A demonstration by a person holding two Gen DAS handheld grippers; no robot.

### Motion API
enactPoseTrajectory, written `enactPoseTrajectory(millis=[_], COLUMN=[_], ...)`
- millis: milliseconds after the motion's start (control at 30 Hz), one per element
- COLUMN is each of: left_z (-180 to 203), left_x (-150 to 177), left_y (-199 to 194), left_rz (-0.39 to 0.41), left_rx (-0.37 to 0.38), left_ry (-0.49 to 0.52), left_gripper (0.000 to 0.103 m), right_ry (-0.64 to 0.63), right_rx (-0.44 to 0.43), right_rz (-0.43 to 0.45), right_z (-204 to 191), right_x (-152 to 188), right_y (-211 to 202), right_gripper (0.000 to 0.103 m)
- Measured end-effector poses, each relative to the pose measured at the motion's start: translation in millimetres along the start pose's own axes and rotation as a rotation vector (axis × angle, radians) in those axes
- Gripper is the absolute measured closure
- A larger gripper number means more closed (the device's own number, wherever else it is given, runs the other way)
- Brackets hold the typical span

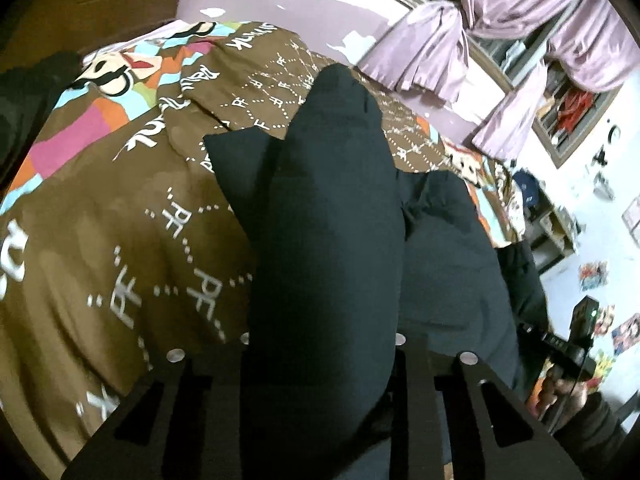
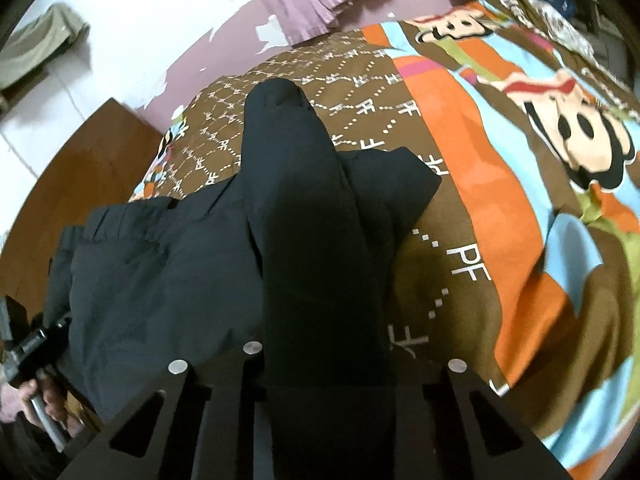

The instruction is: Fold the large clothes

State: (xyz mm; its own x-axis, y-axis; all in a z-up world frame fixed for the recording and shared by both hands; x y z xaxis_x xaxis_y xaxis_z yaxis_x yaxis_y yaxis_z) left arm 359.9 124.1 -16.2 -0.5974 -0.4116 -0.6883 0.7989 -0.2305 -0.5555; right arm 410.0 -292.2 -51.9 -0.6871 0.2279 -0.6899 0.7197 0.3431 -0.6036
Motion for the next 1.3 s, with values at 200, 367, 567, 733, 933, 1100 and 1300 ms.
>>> enactPoseTrajectory(millis=[200, 367, 567, 733, 933, 1100, 1300], left_z=[16.5, 42.1, 35.3, 14.1, -40.8, -103.4, -131.3], left_x=[-13.8, -23.9, -40.6, -73.2, -102.3, -93.9, -81.4], left_y=[-31.6, -48.1, -61.5, -83.8, -91.0, -59.9, -30.1], left_rz=[0.044, 0.092, 0.154, 0.236, 0.307, 0.253, 0.2], left_rx=[0.033, 0.02, 0.053, 0.016, -0.067, -0.171, -0.222], left_ry=[-0.004, 0.141, 0.122, 0.138, 0.117, 0.073, 0.091], left_gripper=[0.085, 0.085, 0.086, 0.086, 0.086, 0.085, 0.081], right_ry=[-0.054, -0.096, -0.056, -0.034, -0.082, -0.179, -0.193], right_rx=[-0.005, -0.012, -0.048, -0.065, -0.116, -0.085, -0.038], right_rz=[0.027, 0.087, 0.205, 0.266, 0.303, 0.223, 0.182], right_z=[-20.3, -40.2, -74.4, -125.3, -188.8, -205.9, -182.8], right_x=[-4.9, -13.8, -35.3, -53.5, -55.4, -32.4, -31.3], right_y=[-24.4, -40.7, -56.1, -45.3, 3.5, 56.8, 84.2], right_gripper=[0.09, 0.09, 0.09, 0.09, 0.09, 0.09, 0.084])
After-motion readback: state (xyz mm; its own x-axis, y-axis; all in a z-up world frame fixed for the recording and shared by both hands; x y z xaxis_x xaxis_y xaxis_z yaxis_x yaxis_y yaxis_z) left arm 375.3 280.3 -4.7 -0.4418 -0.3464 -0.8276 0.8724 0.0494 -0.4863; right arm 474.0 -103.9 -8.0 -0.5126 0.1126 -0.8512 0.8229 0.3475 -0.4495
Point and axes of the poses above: each gripper's, at about its wrist camera, not at the fingertips, and y roughly the way its jaws point, z to its right, x to its underside, the point moved 6 cm from there along y, roughly the way its jaws point, and after that the axes turned 13 degrees about z, right-handed, at the moved point
